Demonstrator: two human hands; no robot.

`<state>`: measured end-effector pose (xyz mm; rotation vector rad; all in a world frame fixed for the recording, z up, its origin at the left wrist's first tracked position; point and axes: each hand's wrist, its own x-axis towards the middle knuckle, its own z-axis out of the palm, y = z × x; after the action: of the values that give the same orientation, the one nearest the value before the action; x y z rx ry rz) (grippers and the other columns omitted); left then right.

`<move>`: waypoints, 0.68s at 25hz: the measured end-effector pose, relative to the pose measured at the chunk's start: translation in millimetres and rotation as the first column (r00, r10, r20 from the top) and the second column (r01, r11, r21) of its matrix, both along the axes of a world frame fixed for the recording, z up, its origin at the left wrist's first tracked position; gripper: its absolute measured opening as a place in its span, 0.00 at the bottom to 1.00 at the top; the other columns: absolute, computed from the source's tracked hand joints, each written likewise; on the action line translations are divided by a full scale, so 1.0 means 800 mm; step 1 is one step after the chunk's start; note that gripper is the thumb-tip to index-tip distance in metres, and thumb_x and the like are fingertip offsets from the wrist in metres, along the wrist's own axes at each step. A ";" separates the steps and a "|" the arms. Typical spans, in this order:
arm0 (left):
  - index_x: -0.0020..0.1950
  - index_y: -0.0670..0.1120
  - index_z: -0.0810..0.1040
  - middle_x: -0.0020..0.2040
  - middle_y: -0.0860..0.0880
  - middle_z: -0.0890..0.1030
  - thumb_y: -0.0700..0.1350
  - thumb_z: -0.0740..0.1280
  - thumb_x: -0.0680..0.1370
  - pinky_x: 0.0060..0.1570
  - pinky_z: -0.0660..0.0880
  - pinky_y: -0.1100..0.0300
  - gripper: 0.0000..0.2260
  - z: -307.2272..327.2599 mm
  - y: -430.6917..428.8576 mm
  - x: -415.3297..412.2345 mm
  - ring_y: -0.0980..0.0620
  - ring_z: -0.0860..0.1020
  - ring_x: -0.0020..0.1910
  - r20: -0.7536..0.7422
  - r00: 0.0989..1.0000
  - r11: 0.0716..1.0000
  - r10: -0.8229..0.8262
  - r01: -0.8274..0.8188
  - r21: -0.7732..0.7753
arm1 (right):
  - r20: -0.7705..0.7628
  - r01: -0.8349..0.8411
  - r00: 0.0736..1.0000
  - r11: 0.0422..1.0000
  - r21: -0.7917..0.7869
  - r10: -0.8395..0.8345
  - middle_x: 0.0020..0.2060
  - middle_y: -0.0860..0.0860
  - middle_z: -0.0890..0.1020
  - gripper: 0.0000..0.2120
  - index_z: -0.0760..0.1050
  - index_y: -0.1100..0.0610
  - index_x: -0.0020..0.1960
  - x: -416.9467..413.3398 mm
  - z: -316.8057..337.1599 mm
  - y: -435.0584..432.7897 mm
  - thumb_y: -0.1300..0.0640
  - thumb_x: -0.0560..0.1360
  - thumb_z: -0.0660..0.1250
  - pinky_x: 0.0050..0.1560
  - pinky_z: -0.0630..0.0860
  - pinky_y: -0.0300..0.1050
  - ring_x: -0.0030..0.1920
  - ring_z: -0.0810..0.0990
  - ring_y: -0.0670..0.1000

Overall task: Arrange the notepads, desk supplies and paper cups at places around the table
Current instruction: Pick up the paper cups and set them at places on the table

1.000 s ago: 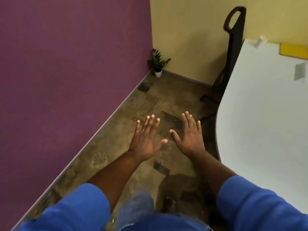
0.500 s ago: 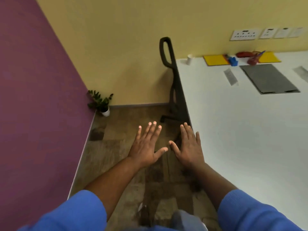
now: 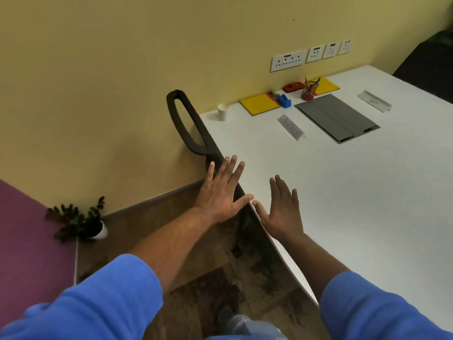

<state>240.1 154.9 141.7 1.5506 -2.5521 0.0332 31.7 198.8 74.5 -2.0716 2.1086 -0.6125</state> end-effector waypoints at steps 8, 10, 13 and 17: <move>0.83 0.49 0.36 0.83 0.47 0.34 0.71 0.45 0.80 0.80 0.38 0.40 0.40 0.060 -0.254 -0.007 0.48 0.34 0.82 0.004 1.000 0.999 -0.004 0.004 -0.049 | 0.039 0.053 0.998 0.998 -0.016 -0.053 0.82 0.50 0.53 0.39 0.47 0.50 0.82 0.013 0.043 -0.225 0.28 0.80 0.45 0.80 0.45 0.58 0.81 0.52 0.52; 0.84 0.49 0.38 0.84 0.47 0.37 0.70 0.46 0.81 0.80 0.39 0.41 0.40 0.067 -0.323 -0.011 0.48 0.36 0.83 -0.026 1.000 1.000 0.016 -0.016 -0.020 | 0.071 0.065 0.995 0.998 -0.008 -0.064 0.82 0.50 0.53 0.39 0.47 0.49 0.82 0.018 0.048 -0.281 0.27 0.79 0.45 0.80 0.45 0.56 0.81 0.52 0.52; 0.84 0.47 0.43 0.85 0.45 0.43 0.66 0.53 0.82 0.81 0.42 0.44 0.39 0.054 -0.410 -0.019 0.46 0.42 0.84 -0.149 0.982 0.992 0.119 -0.110 0.069 | 0.138 0.078 0.987 0.997 0.007 -0.079 0.82 0.49 0.52 0.40 0.45 0.48 0.82 0.027 0.047 -0.358 0.27 0.78 0.47 0.79 0.51 0.55 0.81 0.53 0.53; 0.84 0.45 0.46 0.85 0.44 0.49 0.59 0.64 0.82 0.80 0.50 0.45 0.40 0.001 -0.525 -0.024 0.45 0.48 0.84 -0.345 0.872 0.915 0.348 -0.236 0.326 | 0.201 0.074 0.976 0.994 0.076 -0.088 0.82 0.47 0.52 0.40 0.44 0.46 0.81 0.038 0.027 -0.461 0.28 0.78 0.54 0.75 0.59 0.52 0.81 0.56 0.52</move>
<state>220.7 -265.3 142.2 1.8108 -2.0496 -0.5675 62.0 -170.0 96.3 -1.8098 2.0749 -0.7192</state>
